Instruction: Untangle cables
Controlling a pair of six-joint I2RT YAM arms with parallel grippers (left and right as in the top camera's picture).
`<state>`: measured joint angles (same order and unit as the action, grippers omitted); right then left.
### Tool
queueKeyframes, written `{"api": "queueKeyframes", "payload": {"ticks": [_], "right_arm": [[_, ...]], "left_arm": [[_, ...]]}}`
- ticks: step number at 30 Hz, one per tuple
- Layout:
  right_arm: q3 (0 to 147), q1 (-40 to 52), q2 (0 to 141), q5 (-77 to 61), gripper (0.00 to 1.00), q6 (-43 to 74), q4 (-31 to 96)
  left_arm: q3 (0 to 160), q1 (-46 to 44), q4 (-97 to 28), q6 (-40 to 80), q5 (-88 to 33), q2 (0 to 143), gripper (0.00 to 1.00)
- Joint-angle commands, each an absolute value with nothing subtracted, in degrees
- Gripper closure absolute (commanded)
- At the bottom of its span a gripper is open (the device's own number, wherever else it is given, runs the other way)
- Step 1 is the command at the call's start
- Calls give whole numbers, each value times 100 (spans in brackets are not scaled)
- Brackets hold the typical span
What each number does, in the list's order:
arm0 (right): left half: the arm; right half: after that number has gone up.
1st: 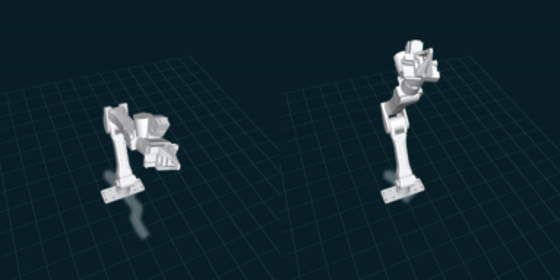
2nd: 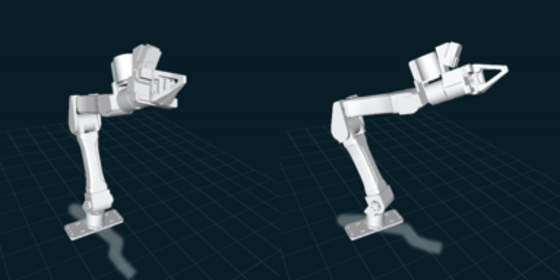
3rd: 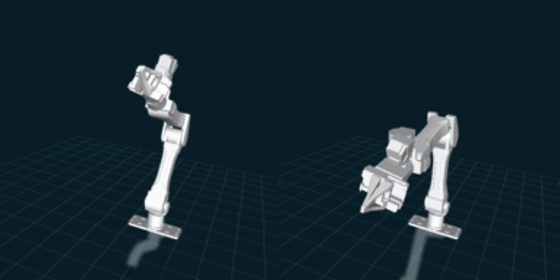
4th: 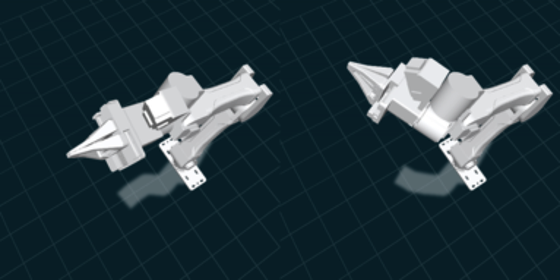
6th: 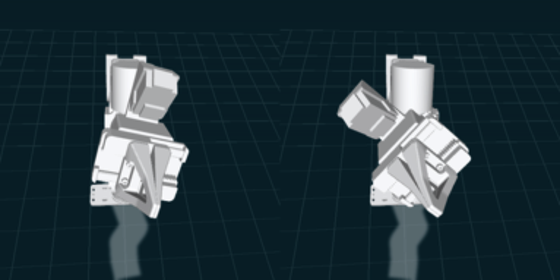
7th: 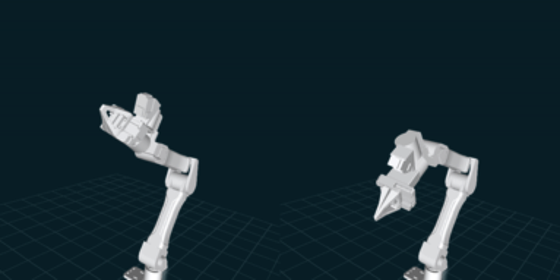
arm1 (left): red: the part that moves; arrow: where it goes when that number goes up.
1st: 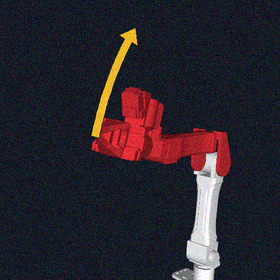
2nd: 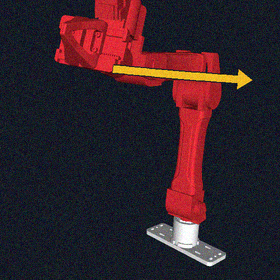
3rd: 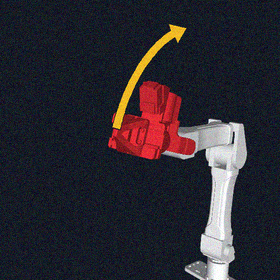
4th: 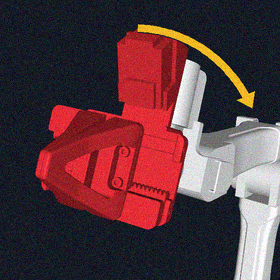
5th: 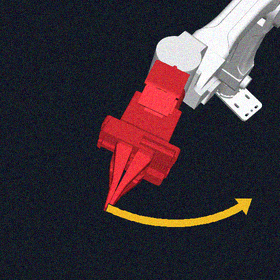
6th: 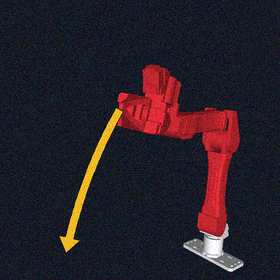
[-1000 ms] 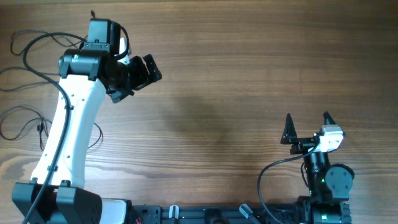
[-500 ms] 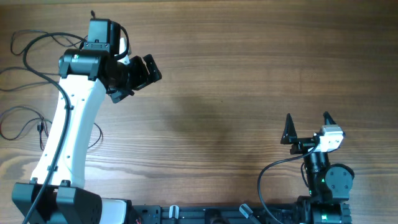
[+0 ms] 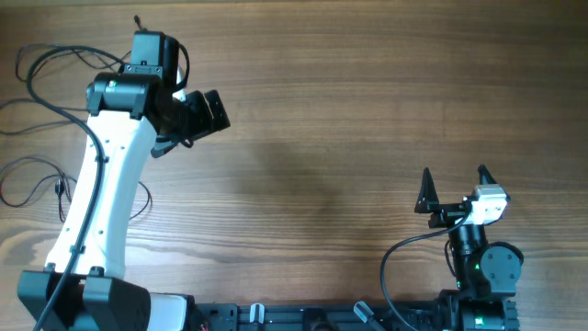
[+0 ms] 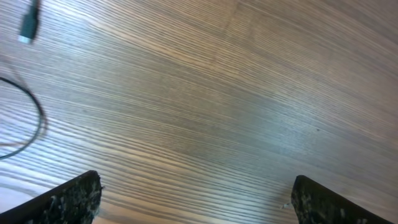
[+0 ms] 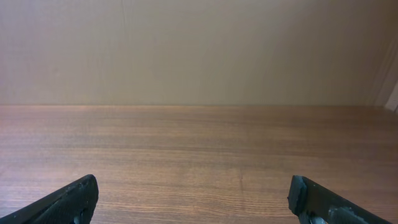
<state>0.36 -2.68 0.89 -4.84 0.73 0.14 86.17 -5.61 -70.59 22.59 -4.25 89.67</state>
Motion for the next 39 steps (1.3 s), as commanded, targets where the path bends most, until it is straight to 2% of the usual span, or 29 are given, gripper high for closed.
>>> {"api": "queueKeyframes", "payload": {"ticks": [1,4,8,11,16,22,29,35,39], "right_arm": [[30,-239,25,-405,0,3,-3],[30,-239,25,-405,0,1,-1],[30,-239,27,-408,0,1,-3],[30,-239,25,-408,0,1,-3],[30,-239,27,-405,0,1,-3],[30,-239,25,-408,0,1,-3],[30,-239,25,-408,0,1,-3],[30,-239,25,-408,0,1,-3],[30,-239,25,-405,0,1,-3]], "left_arm": [[8602,-552,-7076,2189,-189,8527,0],[8176,-552,-6606,2187,-189,8066,0],[6558,-545,-5708,2187,-189,7150,0],[5435,-543,-5784,2178,-178,6084,0],[4226,-534,-4912,1317,-202,3977,0],[3494,-532,-4753,919,-270,1533,0],[2838,-167,-4351,917,-552,794,0],[1697,-32,-1857,919,-1352,353,0],[1260,113,-926,919,-1343,331,0]]}}
